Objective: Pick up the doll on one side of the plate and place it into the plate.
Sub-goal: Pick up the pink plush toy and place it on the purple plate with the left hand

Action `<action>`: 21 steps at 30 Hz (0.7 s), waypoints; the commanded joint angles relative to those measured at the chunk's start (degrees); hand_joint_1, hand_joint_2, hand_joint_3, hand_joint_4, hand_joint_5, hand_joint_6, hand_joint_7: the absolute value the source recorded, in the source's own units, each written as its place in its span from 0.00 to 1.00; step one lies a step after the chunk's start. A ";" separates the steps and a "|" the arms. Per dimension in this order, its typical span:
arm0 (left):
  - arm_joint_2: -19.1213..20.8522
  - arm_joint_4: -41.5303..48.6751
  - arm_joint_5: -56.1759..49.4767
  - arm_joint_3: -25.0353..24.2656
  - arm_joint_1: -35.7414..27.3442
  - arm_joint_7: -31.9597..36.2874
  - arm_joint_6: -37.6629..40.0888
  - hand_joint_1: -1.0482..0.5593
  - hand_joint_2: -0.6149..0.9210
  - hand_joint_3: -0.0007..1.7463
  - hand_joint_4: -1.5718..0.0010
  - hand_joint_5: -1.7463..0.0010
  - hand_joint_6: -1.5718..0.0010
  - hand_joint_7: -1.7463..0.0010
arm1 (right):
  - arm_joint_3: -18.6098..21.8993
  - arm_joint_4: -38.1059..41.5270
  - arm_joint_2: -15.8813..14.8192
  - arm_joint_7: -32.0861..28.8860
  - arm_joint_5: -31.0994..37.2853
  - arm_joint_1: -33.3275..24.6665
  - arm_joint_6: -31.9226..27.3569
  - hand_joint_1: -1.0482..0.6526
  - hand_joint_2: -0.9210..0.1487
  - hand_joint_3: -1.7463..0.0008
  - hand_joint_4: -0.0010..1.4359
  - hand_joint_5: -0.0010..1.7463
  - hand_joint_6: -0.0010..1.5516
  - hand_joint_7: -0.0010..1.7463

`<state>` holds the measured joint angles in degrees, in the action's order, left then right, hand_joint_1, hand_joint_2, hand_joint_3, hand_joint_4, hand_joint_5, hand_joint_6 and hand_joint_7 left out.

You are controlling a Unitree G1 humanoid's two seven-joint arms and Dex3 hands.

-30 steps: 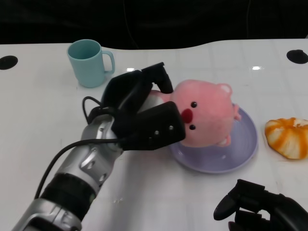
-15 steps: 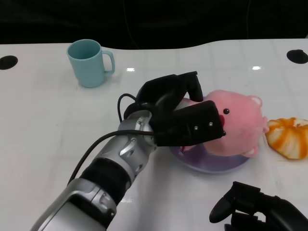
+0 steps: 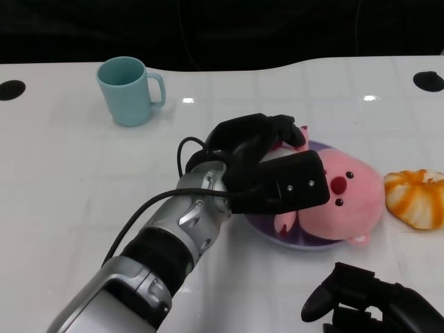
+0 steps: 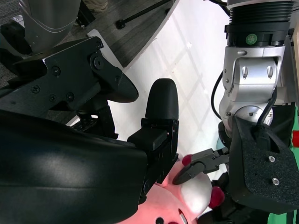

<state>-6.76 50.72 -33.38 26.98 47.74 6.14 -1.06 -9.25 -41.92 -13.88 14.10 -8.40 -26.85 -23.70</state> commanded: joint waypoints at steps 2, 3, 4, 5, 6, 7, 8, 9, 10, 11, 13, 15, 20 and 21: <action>2.37 -3.56 -1.83 1.52 0.80 -2.37 1.42 0.29 1.00 0.18 0.99 0.76 0.86 0.99 | 0.46 -0.71 -0.61 0.18 -0.27 -0.24 -0.34 0.59 0.24 0.39 0.44 1.00 0.30 0.81; 2.97 -4.53 -2.55 2.09 0.77 -2.94 1.79 0.27 1.00 0.19 0.99 0.81 0.89 0.99 | 0.50 -0.76 -0.63 0.15 -0.20 -0.24 -0.43 0.59 0.24 0.39 0.44 1.00 0.30 0.81; 3.39 -5.29 -3.06 2.49 0.70 -3.39 2.12 0.25 1.00 0.21 1.00 0.88 0.91 1.00 | 0.52 -0.77 -0.64 0.14 -0.15 -0.23 -0.46 0.59 0.24 0.39 0.44 1.00 0.30 0.81; 3.66 -5.88 -3.36 2.75 0.61 -3.74 2.43 0.24 1.00 0.22 1.00 0.92 0.92 1.00 | 0.53 -0.76 -0.64 0.14 -0.12 -0.23 -0.44 0.59 0.24 0.39 0.44 1.00 0.30 0.81; 4.16 -6.89 -3.75 3.12 0.55 -4.67 3.04 0.23 1.00 0.23 1.00 0.94 0.93 1.00 | 0.57 -0.73 -0.66 0.17 -0.12 -0.22 -0.40 0.59 0.24 0.39 0.44 1.00 0.30 0.81; 4.74 -8.12 -4.08 3.39 0.39 -5.61 3.59 0.21 1.00 0.24 1.00 0.97 0.94 1.00 | 0.62 -0.71 -0.68 0.21 -0.14 -0.22 -0.36 0.58 0.24 0.39 0.44 1.00 0.30 0.81; 5.38 -9.38 -4.37 3.61 0.11 -6.45 4.01 0.18 1.00 0.25 1.00 0.99 0.95 1.00 | 0.69 -0.74 -0.70 0.20 -0.17 -0.22 -0.44 0.58 0.24 0.39 0.44 1.00 0.30 0.81; 5.95 -10.55 -4.56 3.72 -0.24 -7.16 4.32 0.17 1.00 0.26 1.00 0.99 0.96 1.00 | 0.75 -0.73 -0.69 0.23 -0.24 -0.22 -0.42 0.58 0.24 0.39 0.44 1.00 0.30 0.81; 6.35 -11.44 -4.66 3.73 -0.58 -7.61 4.50 0.16 1.00 0.26 1.00 1.00 0.96 1.00 | 0.80 -0.71 -0.67 0.26 -0.30 -0.22 -0.40 0.58 0.24 0.39 0.44 1.00 0.30 0.81; 7.02 -12.40 -4.67 3.69 -1.09 -7.95 4.34 0.16 1.00 0.26 1.00 1.00 0.96 1.00 | 0.85 -0.63 -0.63 0.30 -0.36 -0.25 -0.22 0.58 0.24 0.39 0.44 1.00 0.30 0.81; 8.09 -13.96 -4.51 3.58 -1.98 -8.34 4.09 0.14 1.00 0.26 1.00 1.00 0.96 1.00 | 0.94 -0.50 -0.63 0.39 -0.43 -0.31 -0.02 0.59 0.24 0.39 0.44 1.00 0.30 0.81; 9.18 -16.16 -3.82 3.07 -3.26 -9.13 4.06 0.14 1.00 0.26 0.99 1.00 0.96 1.00 | 0.98 -0.52 -0.71 0.44 -0.39 -0.33 -0.11 0.59 0.24 0.39 0.44 1.00 0.30 0.81; 12.03 -23.09 -1.53 1.18 -7.71 -11.65 3.41 0.14 1.00 0.25 0.98 0.99 0.96 1.00 | 1.25 -0.33 -0.79 0.62 -0.44 -0.32 0.28 0.58 0.24 0.40 0.44 1.00 0.30 0.81; 12.40 -24.38 -0.30 0.30 -8.94 -11.94 2.77 0.14 1.00 0.25 0.97 0.98 0.95 0.99 | 1.32 -0.18 -0.82 0.72 -0.49 -0.26 0.43 0.58 0.24 0.40 0.44 1.00 0.30 0.81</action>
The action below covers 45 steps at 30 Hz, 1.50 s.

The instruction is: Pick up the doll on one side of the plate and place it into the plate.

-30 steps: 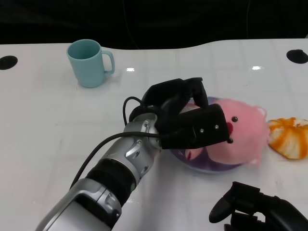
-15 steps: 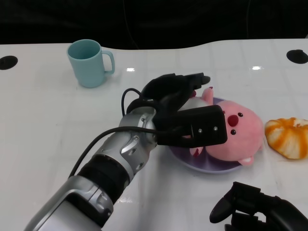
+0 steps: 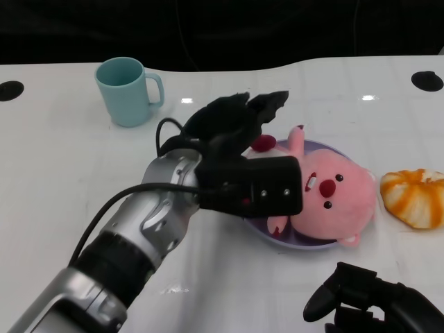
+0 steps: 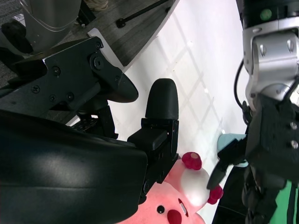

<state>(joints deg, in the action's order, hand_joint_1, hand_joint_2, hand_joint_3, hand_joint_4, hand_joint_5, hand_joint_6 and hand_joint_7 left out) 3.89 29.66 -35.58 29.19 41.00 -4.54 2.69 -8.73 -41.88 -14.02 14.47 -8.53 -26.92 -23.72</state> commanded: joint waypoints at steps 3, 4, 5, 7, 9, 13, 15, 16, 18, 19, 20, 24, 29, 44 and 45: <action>2.67 -6.95 5.28 -4.31 -5.65 -2.06 -2.61 0.15 1.00 0.23 0.96 0.97 0.93 0.98 | 1.03 -0.11 -0.67 0.49 -0.61 -0.07 0.25 0.58 0.24 0.40 0.44 1.00 0.30 0.81; 3.04 -8.33 6.41 -5.07 -6.88 -2.46 -3.11 0.15 1.00 0.22 0.95 0.97 0.93 0.98 | 1.10 -0.14 -0.71 0.55 -0.63 -0.05 0.15 0.58 0.24 0.40 0.44 1.00 0.30 0.81; 3.31 -9.58 7.57 -5.81 -7.98 -2.94 -3.48 0.16 1.00 0.22 0.95 0.96 0.92 0.98 | 1.17 -0.15 -0.78 0.62 -0.60 -0.04 0.08 0.58 0.24 0.40 0.44 1.00 0.30 0.81; 3.66 -11.75 9.75 -7.11 -9.79 -4.00 -3.94 0.17 1.00 0.21 0.94 0.96 0.92 0.98 | 1.26 -0.13 -0.94 0.69 -0.41 -0.06 0.07 0.57 0.24 0.40 0.44 1.00 0.30 0.81; 3.74 -14.34 14.00 -9.39 -12.33 -5.57 -5.23 0.19 1.00 0.19 0.92 0.94 0.90 0.97 | 1.51 0.03 -0.99 0.86 -0.56 -0.06 0.21 0.57 0.24 0.40 0.44 1.00 0.31 0.81; 3.62 -18.69 21.52 -13.08 -16.69 -8.32 -7.89 0.25 1.00 0.14 0.99 0.64 0.84 0.96 | 1.99 0.40 -1.13 1.32 -0.70 -0.07 0.54 0.57 0.24 0.41 0.43 1.00 0.31 0.80; 3.42 -20.71 23.78 -14.17 -18.45 -9.03 -8.04 0.25 1.00 0.13 1.00 0.61 0.83 0.96 | 2.09 0.48 -1.11 1.49 -0.71 -0.07 0.58 0.58 0.24 0.41 0.43 1.00 0.31 0.80; 3.25 -21.92 25.17 -14.86 -19.54 -9.40 -8.11 0.28 1.00 0.11 0.99 0.55 0.80 0.94 | 2.12 0.52 -1.09 1.55 -0.73 -0.06 0.56 0.58 0.24 0.41 0.43 1.00 0.31 0.80; 1.52 -25.61 31.75 -17.53 -23.18 -10.89 -6.29 0.33 1.00 0.09 0.96 0.50 0.75 0.92 | 2.08 0.66 -0.99 1.56 -0.56 -0.07 0.78 0.58 0.24 0.41 0.44 1.00 0.31 0.80; 0.69 -27.35 34.93 -18.68 -24.76 -11.58 -4.47 0.39 0.99 0.06 0.91 0.47 0.70 0.90 | 2.08 0.75 -0.93 1.58 -0.52 -0.09 0.95 0.57 0.24 0.41 0.44 1.00 0.31 0.80; 0.18 -29.01 37.46 -19.54 -26.18 -12.10 -2.86 0.41 0.99 0.06 0.88 0.45 0.67 0.89 | 2.10 0.80 -0.90 1.62 -0.52 -0.10 1.01 0.57 0.24 0.41 0.44 1.00 0.31 0.80; -0.51 -35.59 44.97 -22.12 -31.40 -13.19 3.91 0.50 0.97 0.13 0.67 0.42 0.52 0.80 | 2.24 0.90 -0.82 1.73 -0.69 -0.07 0.94 0.57 0.23 0.41 0.44 1.00 0.31 0.79; -1.10 -42.45 50.48 -23.54 -37.46 -12.21 9.65 0.55 0.70 0.65 0.47 0.33 0.49 0.41 | 2.29 0.97 -1.09 1.89 -0.44 0.09 1.05 0.56 0.23 0.42 0.44 1.00 0.31 0.79; -2.27 -61.21 56.85 -25.56 -51.99 -3.10 28.84 0.60 0.69 0.85 0.42 0.00 0.50 0.03 | 1.94 0.68 -0.92 1.71 -0.18 0.51 0.78 0.56 0.24 0.41 0.45 1.00 0.32 0.79; -2.15 -61.62 56.91 -25.67 -52.45 -3.01 29.22 0.61 0.68 0.86 0.41 0.00 0.51 0.02 | 1.91 0.66 -0.85 1.69 -0.24 0.54 0.75 0.56 0.24 0.41 0.44 1.00 0.32 0.79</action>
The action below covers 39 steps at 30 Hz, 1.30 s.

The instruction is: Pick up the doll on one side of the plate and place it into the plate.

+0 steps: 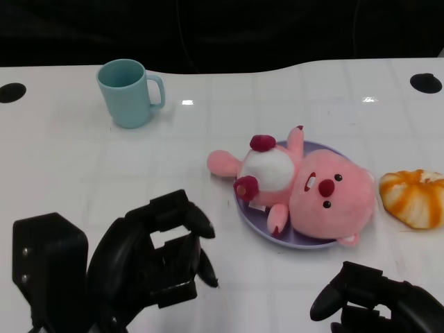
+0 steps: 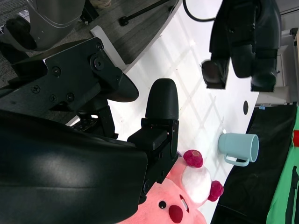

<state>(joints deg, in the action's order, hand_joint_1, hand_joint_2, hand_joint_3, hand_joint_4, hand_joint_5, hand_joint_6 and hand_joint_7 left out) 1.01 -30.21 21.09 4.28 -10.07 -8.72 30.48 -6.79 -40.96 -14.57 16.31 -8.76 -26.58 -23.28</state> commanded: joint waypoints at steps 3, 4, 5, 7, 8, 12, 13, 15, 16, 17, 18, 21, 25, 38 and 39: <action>0.95 -2.56 0.95 -1.39 -2.29 1.08 2.46 0.61 0.68 0.87 0.42 0.00 0.52 0.00 | 0.05 -0.18 -0.21 -0.08 -0.20 0.19 0.45 0.56 0.24 0.41 0.44 1.00 0.32 0.79; 1.02 -2.80 1.25 -1.65 -2.51 0.94 2.85 0.61 0.68 0.86 0.42 0.00 0.53 0.00 | 0.12 -0.16 -0.25 -0.02 -0.24 0.20 0.53 0.56 0.24 0.41 0.45 1.00 0.32 0.79; 1.06 -2.97 1.45 -1.84 -2.65 0.84 3.13 0.61 0.68 0.86 0.42 0.00 0.53 0.00 | 0.16 -0.15 -0.27 0.03 -0.27 0.20 0.57 0.56 0.24 0.41 0.45 1.00 0.32 0.79; 1.56 -4.34 2.06 -2.10 -3.42 1.20 5.12 0.60 0.68 0.85 0.42 0.00 0.53 0.00 | 0.44 -0.42 -0.39 0.04 -0.42 0.17 0.26 0.56 0.24 0.41 0.45 1.00 0.32 0.79; 1.72 -4.89 2.29 -2.17 -3.74 1.30 5.88 0.60 0.68 0.85 0.43 0.00 0.53 0.00 | 0.59 -0.49 -0.44 0.10 -0.51 0.15 0.26 0.56 0.24 0.41 0.45 1.00 0.32 0.79; 1.94 -5.97 2.60 -2.40 -4.29 1.32 7.47 0.60 0.68 0.84 0.43 0.00 0.54 0.00 | 0.89 -0.49 -0.55 0.33 -0.70 0.09 0.57 0.56 0.24 0.40 0.45 1.00 0.32 0.79; 2.03 -5.88 2.22 -2.31 -4.37 1.38 7.40 0.60 0.68 0.84 0.43 0.00 0.54 0.00 | 0.98 -0.32 -0.57 0.43 -0.74 0.06 0.79 0.56 0.24 0.40 0.45 1.00 0.32 0.79; 2.15 -5.38 1.48 -2.22 -4.34 1.42 6.96 0.60 0.68 0.84 0.44 0.00 0.54 0.00 | 1.10 -0.33 -0.66 0.44 -0.72 0.05 0.61 0.55 0.25 0.40 0.45 1.00 0.32 0.79; 2.22 -5.12 1.22 -2.20 -4.30 1.35 6.71 0.60 0.68 0.84 0.44 0.00 0.54 0.00 | 1.14 -0.31 -0.70 0.45 -0.68 0.05 0.60 0.55 0.25 0.40 0.45 1.00 0.32 0.79; 2.25 -4.99 1.11 -2.21 -4.28 1.28 6.57 0.60 0.68 0.83 0.44 0.00 0.54 0.00 | 1.16 -0.31 -0.72 0.45 -0.66 0.05 0.59 0.55 0.25 0.40 0.45 1.00 0.32 0.79; 2.53 -4.67 0.75 -2.18 -4.13 1.15 6.46 0.60 0.68 0.83 0.44 0.00 0.54 0.00 | 1.19 -0.13 -0.77 0.57 -0.62 0.08 0.94 0.55 0.25 0.40 0.45 1.00 0.32 0.79; 2.98 -3.24 0.27 -2.31 -3.58 0.65 6.06 0.60 0.68 0.83 0.44 0.00 0.54 0.00 | 1.39 0.40 -0.87 0.89 -0.65 0.32 1.41 0.55 0.25 0.40 0.45 1.00 0.32 0.79; 3.36 -2.10 -0.20 -2.07 -2.87 0.56 5.86 0.60 0.69 0.81 0.44 0.00 0.54 0.00 | 1.64 0.75 -0.77 0.90 -0.59 0.67 1.61 0.55 0.25 0.40 0.45 1.00 0.32 0.79; 3.76 -0.79 -0.26 -1.97 -2.70 -0.29 4.72 0.60 0.68 0.81 0.44 0.00 0.54 0.00 | 1.63 0.54 -0.53 0.74 -0.35 0.99 1.47 0.56 0.26 0.39 0.46 1.00 0.33 0.79; 3.84 -0.68 -0.33 -1.92 -2.69 -0.41 4.57 0.60 0.68 0.81 0.44 0.00 0.54 0.00 | 1.65 0.49 -0.49 0.74 -0.42 0.96 1.42 0.56 0.26 0.39 0.46 1.00 0.33 0.79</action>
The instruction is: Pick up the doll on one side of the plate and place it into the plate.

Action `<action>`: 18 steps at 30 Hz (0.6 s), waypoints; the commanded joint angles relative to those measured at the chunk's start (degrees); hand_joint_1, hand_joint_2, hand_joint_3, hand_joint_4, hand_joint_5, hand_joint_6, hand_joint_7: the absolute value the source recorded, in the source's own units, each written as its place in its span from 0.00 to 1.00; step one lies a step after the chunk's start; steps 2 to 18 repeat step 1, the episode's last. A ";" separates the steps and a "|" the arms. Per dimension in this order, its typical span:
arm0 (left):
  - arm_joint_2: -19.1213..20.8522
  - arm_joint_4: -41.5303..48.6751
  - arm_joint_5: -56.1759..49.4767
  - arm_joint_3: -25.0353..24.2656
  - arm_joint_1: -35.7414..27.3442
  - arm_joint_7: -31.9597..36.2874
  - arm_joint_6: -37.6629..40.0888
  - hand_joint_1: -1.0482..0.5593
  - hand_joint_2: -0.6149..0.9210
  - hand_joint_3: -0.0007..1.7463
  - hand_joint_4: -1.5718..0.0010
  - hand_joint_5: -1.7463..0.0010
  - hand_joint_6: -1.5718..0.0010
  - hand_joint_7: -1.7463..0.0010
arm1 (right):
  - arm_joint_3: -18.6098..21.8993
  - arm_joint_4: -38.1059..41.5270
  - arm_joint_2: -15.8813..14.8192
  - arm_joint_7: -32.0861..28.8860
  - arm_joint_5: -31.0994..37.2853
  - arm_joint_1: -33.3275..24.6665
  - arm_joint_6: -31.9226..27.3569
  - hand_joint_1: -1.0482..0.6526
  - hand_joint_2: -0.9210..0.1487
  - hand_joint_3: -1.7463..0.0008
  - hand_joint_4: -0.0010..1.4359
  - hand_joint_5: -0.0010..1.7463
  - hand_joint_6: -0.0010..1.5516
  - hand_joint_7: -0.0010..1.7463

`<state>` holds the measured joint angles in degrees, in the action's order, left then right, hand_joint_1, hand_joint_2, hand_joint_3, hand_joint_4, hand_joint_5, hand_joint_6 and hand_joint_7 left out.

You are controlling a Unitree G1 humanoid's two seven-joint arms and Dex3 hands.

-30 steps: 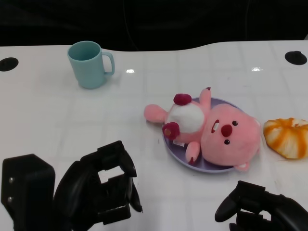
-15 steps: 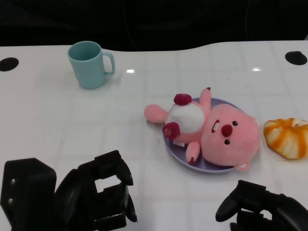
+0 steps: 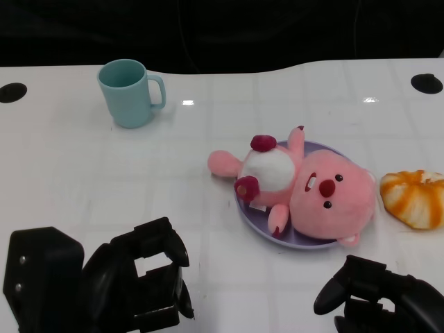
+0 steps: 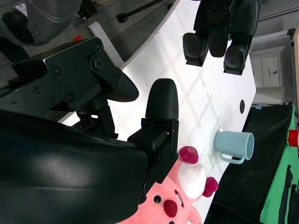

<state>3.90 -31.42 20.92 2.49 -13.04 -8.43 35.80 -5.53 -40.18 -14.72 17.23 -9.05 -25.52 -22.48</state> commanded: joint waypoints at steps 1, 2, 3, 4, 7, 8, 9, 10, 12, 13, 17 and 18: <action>1.00 0.63 -0.16 -0.11 0.32 -0.76 -0.79 0.60 0.68 0.82 0.44 0.00 0.54 0.00 | 0.36 -0.33 -0.38 -0.23 -0.01 -0.11 0.63 0.56 0.26 0.39 0.46 1.00 0.33 0.79; 1.00 0.63 -0.16 -0.11 0.32 -0.76 -0.79 0.60 0.68 0.82 0.44 0.00 0.54 0.00 | 0.36 -0.33 -0.38 -0.23 -0.01 -0.11 0.63 0.56 0.26 0.39 0.46 1.00 0.33 0.79; 1.00 0.63 -0.16 -0.11 0.32 -0.76 -0.79 0.60 0.68 0.82 0.44 0.00 0.54 0.00 | 0.36 -0.33 -0.38 -0.23 -0.01 -0.11 0.63 0.56 0.26 0.39 0.46 1.00 0.33 0.79; 1.00 0.63 -0.16 -0.11 0.32 -0.76 -0.79 0.60 0.68 0.82 0.44 0.00 0.54 0.00 | 0.36 -0.33 -0.38 -0.23 -0.01 -0.11 0.63 0.56 0.26 0.39 0.46 1.00 0.33 0.79; 1.00 0.63 -0.16 -0.11 0.32 -0.76 -0.79 0.60 0.68 0.82 0.44 0.00 0.54 0.00 | 0.36 -0.33 -0.38 -0.23 -0.01 -0.11 0.63 0.56 0.26 0.39 0.46 1.00 0.33 0.79; 1.00 0.63 -0.16 -0.11 0.32 -0.76 -0.79 0.60 0.68 0.82 0.44 0.00 0.54 0.00 | 0.36 -0.33 -0.38 -0.23 -0.01 -0.11 0.63 0.56 0.26 0.39 0.46 1.00 0.33 0.79; 1.00 0.63 -0.16 -0.11 0.32 -0.76 -0.79 0.60 0.68 0.82 0.44 0.00 0.54 0.00 | 0.36 -0.33 -0.38 -0.23 -0.01 -0.11 0.63 0.56 0.26 0.39 0.46 1.00 0.33 0.79; 1.00 0.63 -0.16 -0.11 0.32 -0.76 -0.79 0.60 0.68 0.82 0.44 0.00 0.54 0.00 | 0.36 -0.33 -0.38 -0.23 -0.01 -0.11 0.63 0.56 0.26 0.39 0.46 1.00 0.33 0.79; 1.00 0.63 -0.16 -0.11 0.32 -0.76 -0.79 0.60 0.68 0.82 0.44 0.00 0.54 0.00 | 0.36 -0.33 -0.38 -0.23 -0.01 -0.11 0.63 0.56 0.26 0.39 0.46 1.00 0.33 0.79; 1.00 0.63 -0.16 -0.11 0.32 -0.76 -0.79 0.60 0.68 0.82 0.44 0.00 0.54 0.00 | 0.36 -0.33 -0.38 -0.23 -0.01 -0.11 0.63 0.56 0.26 0.39 0.46 1.00 0.33 0.79; 1.00 0.63 -0.16 -0.11 0.32 -0.76 -0.79 0.60 0.68 0.82 0.44 0.00 0.54 0.00 | 0.36 -0.33 -0.38 -0.23 -0.01 -0.11 0.63 0.56 0.26 0.39 0.46 1.00 0.33 0.79; 1.00 0.63 -0.16 -0.11 0.32 -0.76 -0.79 0.60 0.68 0.82 0.44 0.00 0.54 0.00 | 0.36 -0.33 -0.38 -0.23 -0.01 -0.11 0.63 0.56 0.26 0.39 0.46 1.00 0.33 0.79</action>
